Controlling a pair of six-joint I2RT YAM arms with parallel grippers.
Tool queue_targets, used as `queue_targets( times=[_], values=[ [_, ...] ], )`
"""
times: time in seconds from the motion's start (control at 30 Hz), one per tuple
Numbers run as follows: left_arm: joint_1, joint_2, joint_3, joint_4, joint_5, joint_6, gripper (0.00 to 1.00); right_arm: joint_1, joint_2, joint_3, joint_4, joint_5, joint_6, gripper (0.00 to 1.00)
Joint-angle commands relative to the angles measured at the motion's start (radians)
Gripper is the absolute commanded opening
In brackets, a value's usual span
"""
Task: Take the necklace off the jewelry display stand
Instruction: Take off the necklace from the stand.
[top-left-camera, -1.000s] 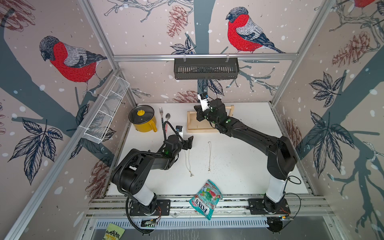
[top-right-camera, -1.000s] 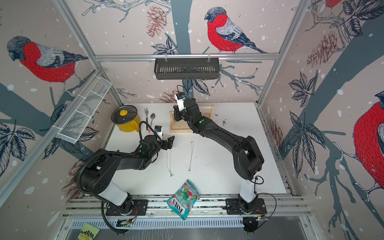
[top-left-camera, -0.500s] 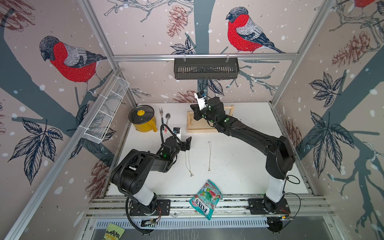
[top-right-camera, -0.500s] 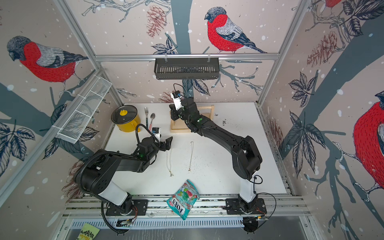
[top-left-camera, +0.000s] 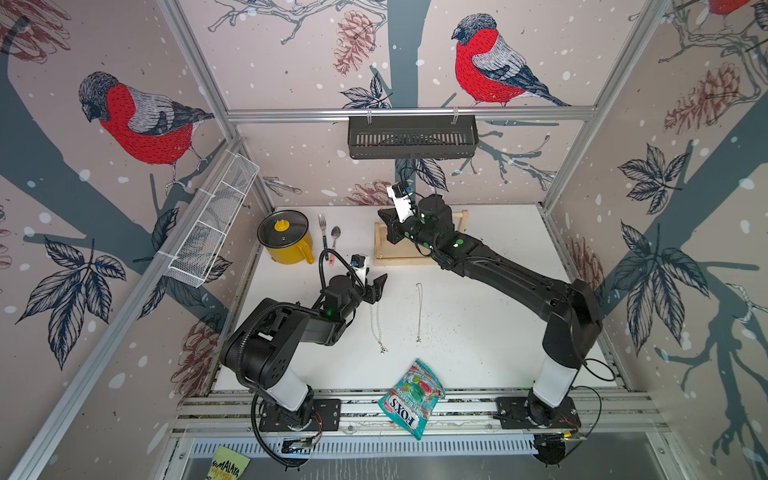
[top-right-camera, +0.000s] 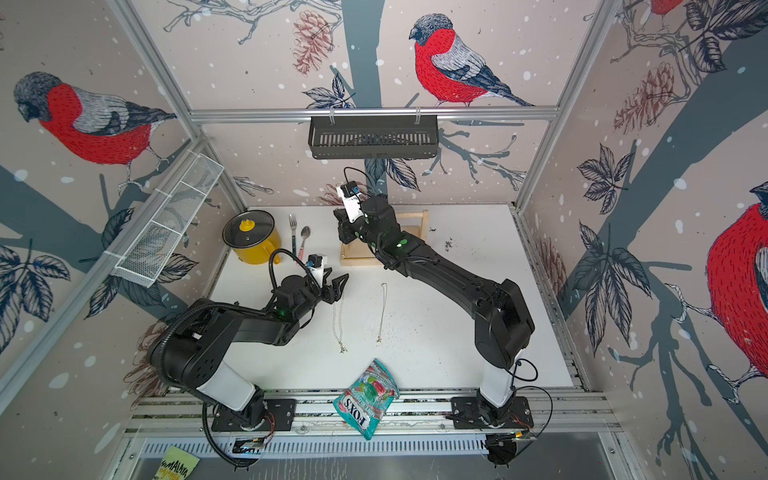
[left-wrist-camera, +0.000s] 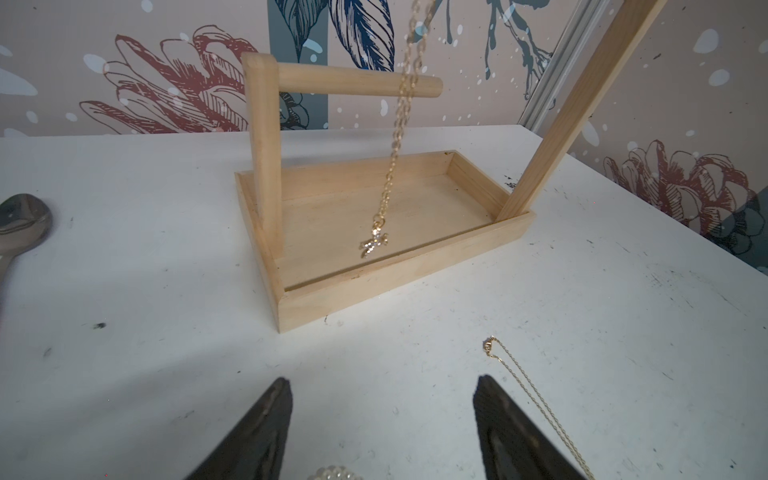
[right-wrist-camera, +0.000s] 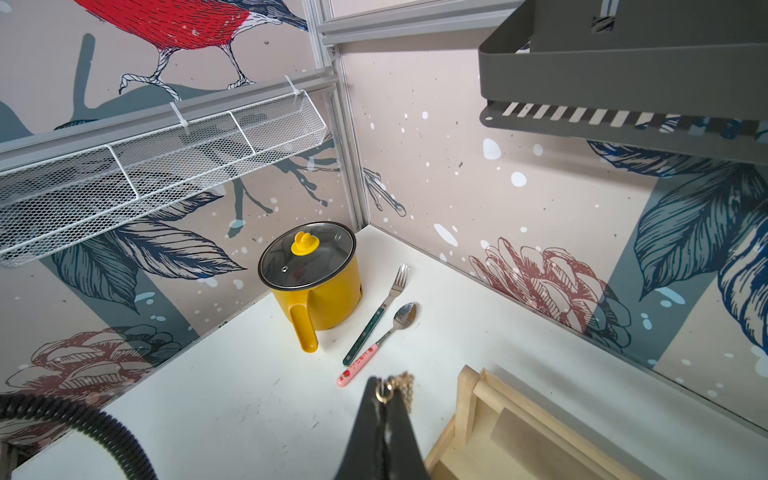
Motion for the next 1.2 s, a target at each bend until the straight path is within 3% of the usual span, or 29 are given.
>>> queue_targets(
  times=[0.0,0.33,0.7,0.97,1.17],
  values=[
    [0.000,-0.004,0.006,0.083,0.052,0.017,0.69,0.006,-0.021,-0.011,-0.010,-0.019,-0.019,0.00],
    [0.000,0.007,-0.002,0.189,0.073,0.041,0.65,0.018,-0.056,-0.064,-0.008,-0.031,-0.017,0.00],
    [0.001,0.047,0.071,0.112,0.011,0.017,0.63,0.029,-0.102,-0.116,0.008,-0.041,-0.007,0.00],
    [0.001,0.074,0.122,0.042,-0.017,-0.006,0.57,0.033,-0.127,-0.139,0.019,-0.044,-0.007,0.00],
    [0.001,0.080,0.124,0.045,0.009,-0.018,0.46,0.030,-0.131,-0.139,0.014,-0.034,-0.015,0.00]
  ],
)
